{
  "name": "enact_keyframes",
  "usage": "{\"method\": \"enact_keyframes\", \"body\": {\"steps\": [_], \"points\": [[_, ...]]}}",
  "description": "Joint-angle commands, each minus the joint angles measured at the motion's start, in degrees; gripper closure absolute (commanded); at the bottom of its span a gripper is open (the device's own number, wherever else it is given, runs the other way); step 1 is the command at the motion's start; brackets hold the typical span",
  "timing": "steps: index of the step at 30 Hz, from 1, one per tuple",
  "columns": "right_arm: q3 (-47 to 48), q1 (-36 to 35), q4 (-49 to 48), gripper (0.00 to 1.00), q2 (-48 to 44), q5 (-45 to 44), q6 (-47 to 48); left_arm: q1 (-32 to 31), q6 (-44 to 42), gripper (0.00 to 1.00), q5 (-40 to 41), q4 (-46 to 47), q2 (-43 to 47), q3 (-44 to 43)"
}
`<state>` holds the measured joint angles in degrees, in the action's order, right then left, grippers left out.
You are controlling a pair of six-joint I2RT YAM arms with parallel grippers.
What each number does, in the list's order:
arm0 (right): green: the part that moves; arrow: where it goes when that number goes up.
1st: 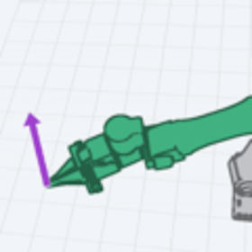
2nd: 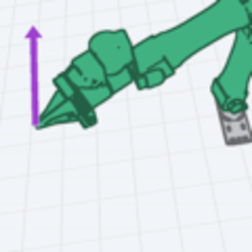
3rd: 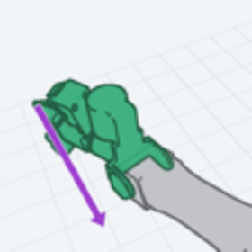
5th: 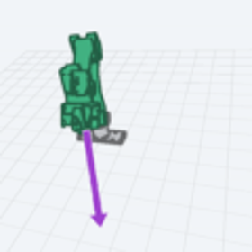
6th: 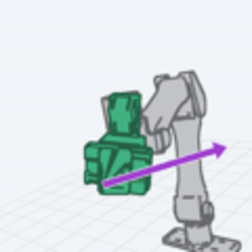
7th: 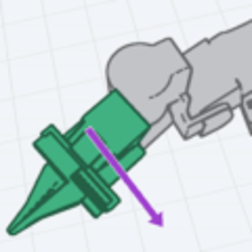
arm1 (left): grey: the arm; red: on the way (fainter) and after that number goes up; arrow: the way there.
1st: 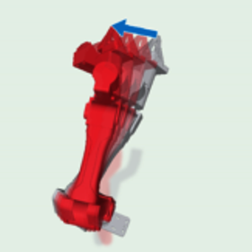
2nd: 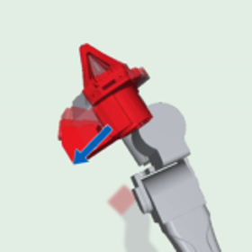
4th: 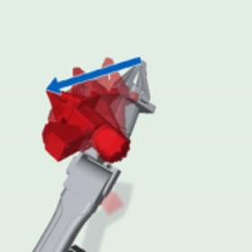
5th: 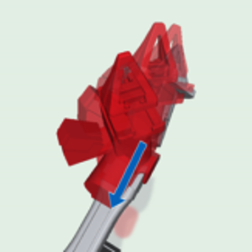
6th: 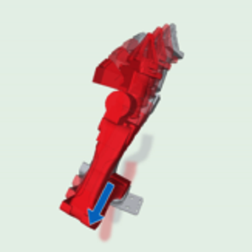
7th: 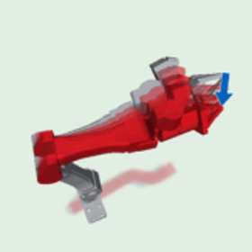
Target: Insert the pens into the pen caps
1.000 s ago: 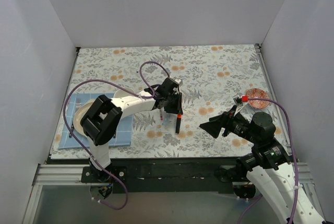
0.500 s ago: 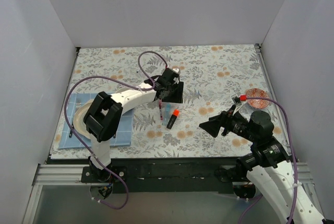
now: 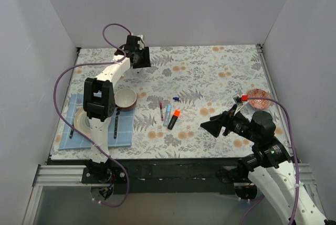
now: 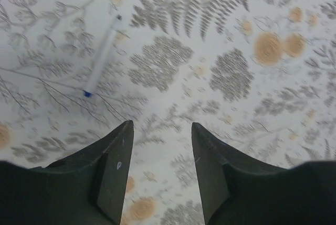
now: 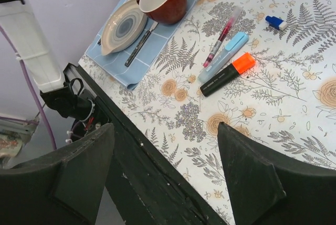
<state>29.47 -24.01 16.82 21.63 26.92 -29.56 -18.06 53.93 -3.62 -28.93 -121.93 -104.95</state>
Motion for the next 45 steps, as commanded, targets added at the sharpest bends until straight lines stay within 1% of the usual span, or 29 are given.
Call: {"method": "enact_keyframes", "body": {"steps": [1, 4, 7, 11, 13, 18, 25, 27, 28, 30, 33, 34, 36, 38, 39, 40, 41, 43, 45], "points": [[2.43, 0.02, -3.20, 0.16, -0.10, -1.69, 1.52, 4.08, -5.85, 0.53, -5.43, -6.65, -7.69, -11.05], [2.08, 0.02, -3.72, 0.16, 1.04, -2.39, 1.79, 6.11, -7.87, 0.53, -5.35, -8.16, -13.32, -17.81], [1.55, 0.10, -4.42, 0.16, 2.45, -2.75, 1.88, 8.04, -8.76, 0.53, -6.14, -7.64, -16.57, -21.08], [0.67, 0.02, -6.62, 0.16, 4.12, -2.48, 1.17, 9.54, -9.54, 0.53, -6.67, -6.41, -18.78, -20.92], [0.50, 0.10, -7.32, 0.16, 5.09, -2.22, 0.82, 9.54, -11.30, 0.55, -7.10, -6.67, -19.66, -20.82], [0.32, 0.10, -8.47, 0.17, 5.97, -1.69, 0.38, 9.54, -13.85, 0.60, -7.02, -6.76, -20.19, -17.85], [0.94, 0.10, -7.77, 0.17, 4.74, -1.69, 0.03, 6.82, -18.16, 0.68, 0.62, -6.58, -18.87, -13.01], [1.29, 0.02, -7.15, 0.17, 3.78, -1.78, 0.03, 5.94, -18.69, 0.71, 1.07, -6.67, -18.44, -12.22], [1.37, 0.02, -6.63, 0.17, 3.42, -1.87, -0.06, 5.76, -18.60, 0.75, 0.98, -6.76, -18.35, -11.60], [1.90, 0.10, -6.01, 0.17, 2.29, -1.87, -0.15, 5.41, -18.16, 0.76, 0.54, -6.67, -18.26, -11.07], [2.69, 0.02, -4.43, 0.17, 1.31, -2.13, 0.12, 4.88, -17.46, 0.85, 0.37, -7.02, -17.82, -9.49], [3.13, 0.02, -3.82, 0.17, 1.14, -2.13, 0.21, 4.71, -17.11, 0.92, 0.45, -7.02, -17.03, -8.88], [3.13, 0.02, -3.29, 0.17, 0.96, -2.57, 0.29, 3.83, -15.88, 0.97, 0.11, -6.93, -15.89, -6.68], [2.08, 0.02, -2.76, 0.17, 0.96, -2.83, -1.72, 3.21, -14.91, 1.00, -0.51, -5.97, -13.35, -3.53], [1.21, 0.10, -3.02, 0.18, 0.53, -2.92, -3.03, 2.69, -14.39, 1.00, -0.95, -5.79, -12.46, -2.73], [-0.02, 0.02, -4.15, 0.19, 0.26, -2.40, -4.87, 2.42, -13.08, 1.00, -2.26, -5.62, -11.67, -1.85], [-2.81, 0.10, -7.99, 0.19, -0.53, -1.79, -8.28, 2.25, -12.37, 1.00, -2.71, -5.35, -9.75, -0.97], [-4.86, 0.10, -11.00, 0.19, -0.88, -1.43, -11.38, 1.54, -10.18, 1.00, -4.46, -4.39, -7.81, 2.02], [-5.22, 0.10, -12.43, 0.19, 0.69, -4.13, -13.33, 0.58, -8.68, 1.00, -5.78, -3.77, -4.21, 5.26]]}}
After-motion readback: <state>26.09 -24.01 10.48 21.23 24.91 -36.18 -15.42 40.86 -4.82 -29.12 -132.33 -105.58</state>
